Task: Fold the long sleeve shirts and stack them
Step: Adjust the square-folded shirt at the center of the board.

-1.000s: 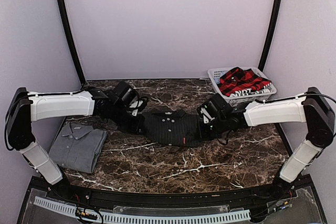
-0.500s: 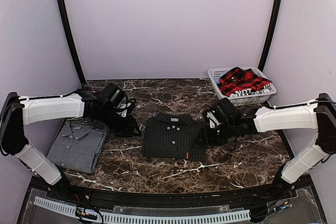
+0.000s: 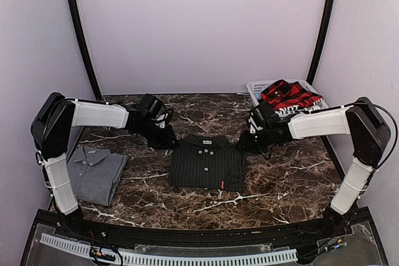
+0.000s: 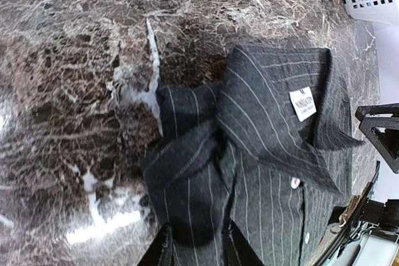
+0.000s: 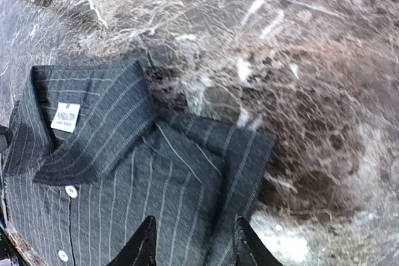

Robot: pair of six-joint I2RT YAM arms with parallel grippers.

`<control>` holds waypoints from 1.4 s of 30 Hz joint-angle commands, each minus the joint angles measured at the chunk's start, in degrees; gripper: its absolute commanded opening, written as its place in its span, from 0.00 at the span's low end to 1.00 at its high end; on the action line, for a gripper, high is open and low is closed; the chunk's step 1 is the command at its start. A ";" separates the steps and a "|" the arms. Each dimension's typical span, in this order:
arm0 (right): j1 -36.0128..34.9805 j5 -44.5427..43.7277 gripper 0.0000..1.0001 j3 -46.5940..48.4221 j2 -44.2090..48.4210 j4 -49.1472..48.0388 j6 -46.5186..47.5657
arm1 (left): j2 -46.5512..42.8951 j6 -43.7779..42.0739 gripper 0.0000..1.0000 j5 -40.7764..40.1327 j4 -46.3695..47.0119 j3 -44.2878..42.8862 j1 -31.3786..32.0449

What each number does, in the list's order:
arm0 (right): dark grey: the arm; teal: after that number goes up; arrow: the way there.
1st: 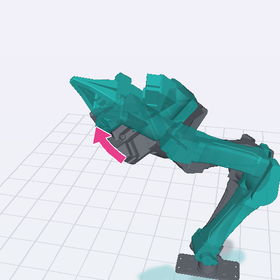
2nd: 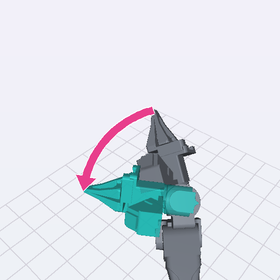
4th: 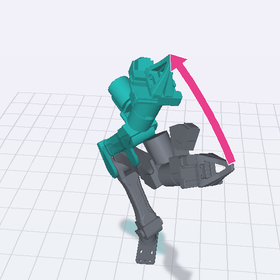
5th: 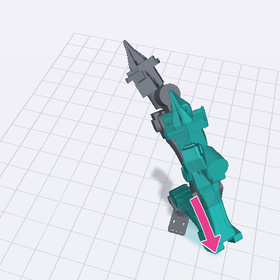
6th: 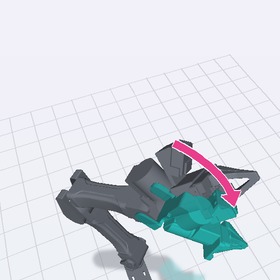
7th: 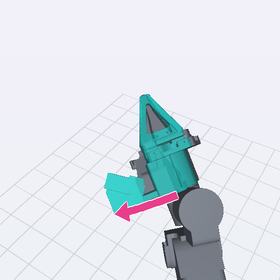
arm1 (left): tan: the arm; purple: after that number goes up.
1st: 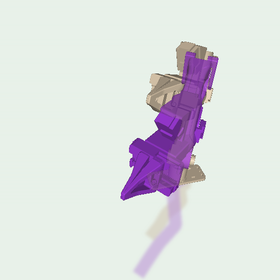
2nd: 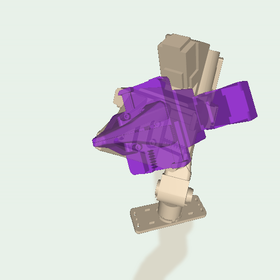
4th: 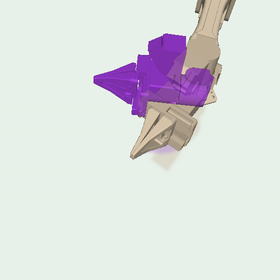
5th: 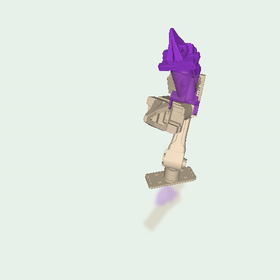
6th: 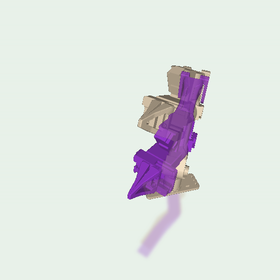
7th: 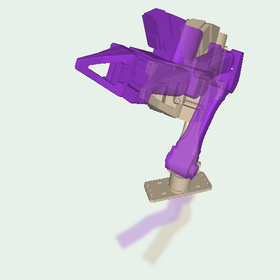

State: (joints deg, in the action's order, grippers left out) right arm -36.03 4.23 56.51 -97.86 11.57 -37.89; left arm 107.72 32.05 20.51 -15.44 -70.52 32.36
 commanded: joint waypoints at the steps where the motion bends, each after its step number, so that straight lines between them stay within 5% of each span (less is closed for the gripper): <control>1: 0.43 -1.13 0.38 4.00 -3.10 -1.68 1.41 | 1.43 -1.03 0.24 -0.35 1.38 -3.84 -0.37; 15: 1.31 0.95 0.32 8.79 -8.72 -1.28 3.17 | 3.90 -0.07 0.14 1.09 1.83 -5.41 -0.45; 25: 1.04 1.61 0.00 9.85 -6.34 0.42 3.85 | 3.27 -0.85 0.00 1.07 1.74 -6.30 -0.37; 42: -0.07 -1.84 0.00 9.54 -4.92 3.44 4.07 | 1.83 -2.28 0.00 1.55 1.33 -6.99 -0.29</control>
State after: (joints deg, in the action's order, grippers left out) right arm -35.75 3.66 65.89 -103.26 14.68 -34.28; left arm 111.96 30.63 21.67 -13.52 -76.14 32.25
